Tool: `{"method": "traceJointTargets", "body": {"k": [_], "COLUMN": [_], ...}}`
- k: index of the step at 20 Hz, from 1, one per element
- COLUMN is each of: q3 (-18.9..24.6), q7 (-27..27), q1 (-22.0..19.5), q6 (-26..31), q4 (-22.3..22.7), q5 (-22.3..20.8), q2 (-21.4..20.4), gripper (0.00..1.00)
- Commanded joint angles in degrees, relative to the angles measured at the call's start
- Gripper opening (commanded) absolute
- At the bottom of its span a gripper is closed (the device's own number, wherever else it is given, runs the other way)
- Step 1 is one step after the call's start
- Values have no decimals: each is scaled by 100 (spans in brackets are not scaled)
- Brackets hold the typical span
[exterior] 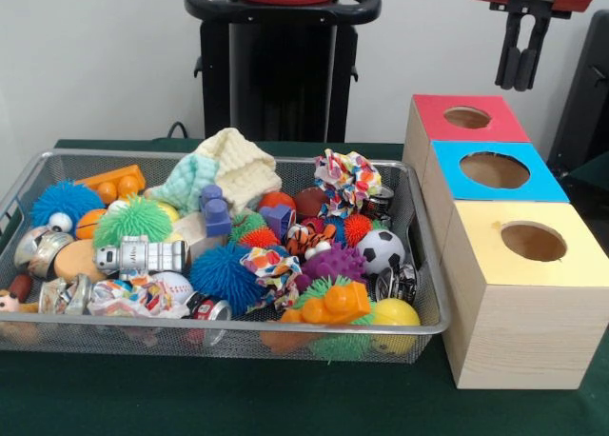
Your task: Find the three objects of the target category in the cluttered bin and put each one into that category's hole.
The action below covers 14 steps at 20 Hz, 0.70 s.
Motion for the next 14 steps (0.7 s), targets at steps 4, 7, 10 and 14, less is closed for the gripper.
{"method": "traceJointTargets", "body": {"k": [4, 7, 10, 14], "q3": [178, 187, 181, 142], "q7": [457, 480, 505, 536], "q1": [-220, -235, -234, -198], "q6": [55, 101, 97, 81], "q4": [21, 8, 21, 77], "q5": [-200, -165, -155, -171], "q2": [193, 215, 224, 179], "gripper": [0, 0, 0, 0]}}
